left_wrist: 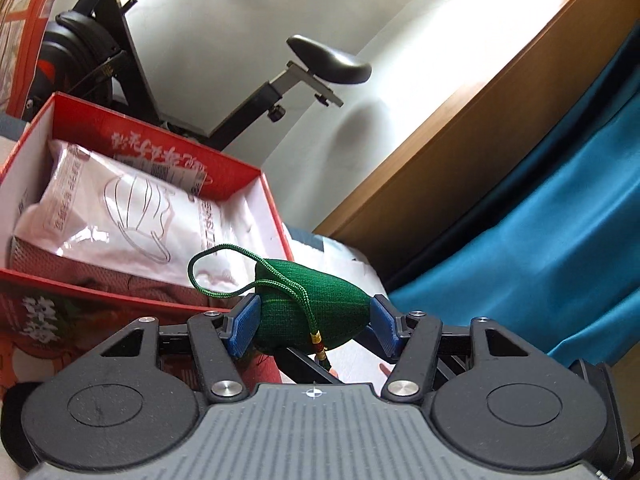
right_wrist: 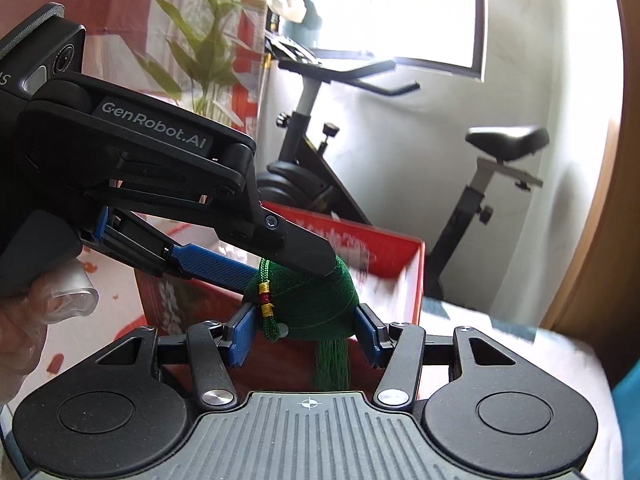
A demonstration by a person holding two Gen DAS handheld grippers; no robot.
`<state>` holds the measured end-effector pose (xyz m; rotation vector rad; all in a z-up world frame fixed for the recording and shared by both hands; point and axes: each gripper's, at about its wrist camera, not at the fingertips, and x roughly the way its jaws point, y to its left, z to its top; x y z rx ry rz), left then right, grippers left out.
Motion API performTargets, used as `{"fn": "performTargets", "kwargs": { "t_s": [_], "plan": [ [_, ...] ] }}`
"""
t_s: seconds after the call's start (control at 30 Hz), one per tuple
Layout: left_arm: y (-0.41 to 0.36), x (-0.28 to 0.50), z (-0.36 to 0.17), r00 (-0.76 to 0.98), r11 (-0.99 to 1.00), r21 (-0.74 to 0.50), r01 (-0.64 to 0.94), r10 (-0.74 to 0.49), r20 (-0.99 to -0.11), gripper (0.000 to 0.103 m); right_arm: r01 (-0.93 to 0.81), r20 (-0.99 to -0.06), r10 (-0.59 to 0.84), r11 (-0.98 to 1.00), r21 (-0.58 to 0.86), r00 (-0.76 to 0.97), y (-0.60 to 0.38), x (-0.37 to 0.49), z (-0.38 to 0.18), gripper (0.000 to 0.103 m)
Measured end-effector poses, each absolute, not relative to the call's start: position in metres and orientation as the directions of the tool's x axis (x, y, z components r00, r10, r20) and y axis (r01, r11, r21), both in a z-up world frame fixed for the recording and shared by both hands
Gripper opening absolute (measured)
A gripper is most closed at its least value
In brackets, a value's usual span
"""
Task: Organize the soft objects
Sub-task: 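Lift the green sachet with the left gripper over the red box, then lower the sachet into the box and open the left gripper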
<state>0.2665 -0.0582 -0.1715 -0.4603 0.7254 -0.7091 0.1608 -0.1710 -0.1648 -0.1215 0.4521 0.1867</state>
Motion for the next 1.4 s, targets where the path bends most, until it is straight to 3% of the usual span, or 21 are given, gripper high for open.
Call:
{"fn": "performTargets", "kwargs": {
  "t_s": [0.27,0.47,0.57,0.93,1.2,1.3,1.4],
  "plan": [
    [-0.021,0.274,-0.129,0.618,0.678,-0.595,0.431,-0.703,-0.353,0.062,-0.275,-0.344,0.2,0.944,-0.185,0.917,-0.141,0.186,-0.11,0.049],
    [0.007,0.287,-0.122,0.638,0.687,-0.609,0.397,-0.683,-0.355,0.064,-0.328,-0.254,0.27,0.917,-0.226,0.929,-0.106,0.213,-0.084,0.047],
    [0.022,0.292,-0.122,0.658,0.709,-0.606,0.361,-0.654,-0.374,0.063,-0.357,-0.256,0.294,0.9,-0.251,0.921,-0.09,0.229,-0.08,0.046],
    [0.054,0.318,-0.134,0.654,0.748,-0.592,0.299,-0.613,-0.444,0.063,-0.411,-0.323,0.334,0.888,-0.207,0.885,-0.058,0.27,-0.095,0.045],
    [0.052,0.328,-0.171,0.617,0.775,-0.587,0.236,-0.586,-0.525,0.058,-0.402,-0.437,0.331,0.912,-0.079,0.836,-0.073,0.285,-0.137,0.044],
    [0.053,0.329,-0.174,0.628,0.8,-0.555,0.227,-0.556,-0.545,0.058,-0.384,-0.476,0.328,0.923,-0.024,0.816,-0.08,0.29,-0.153,0.036],
    [0.056,0.328,-0.171,0.646,0.826,-0.519,0.22,-0.522,-0.557,0.058,-0.364,-0.533,0.315,0.931,0.014,0.786,-0.086,0.295,-0.17,0.036]
  ]
}}
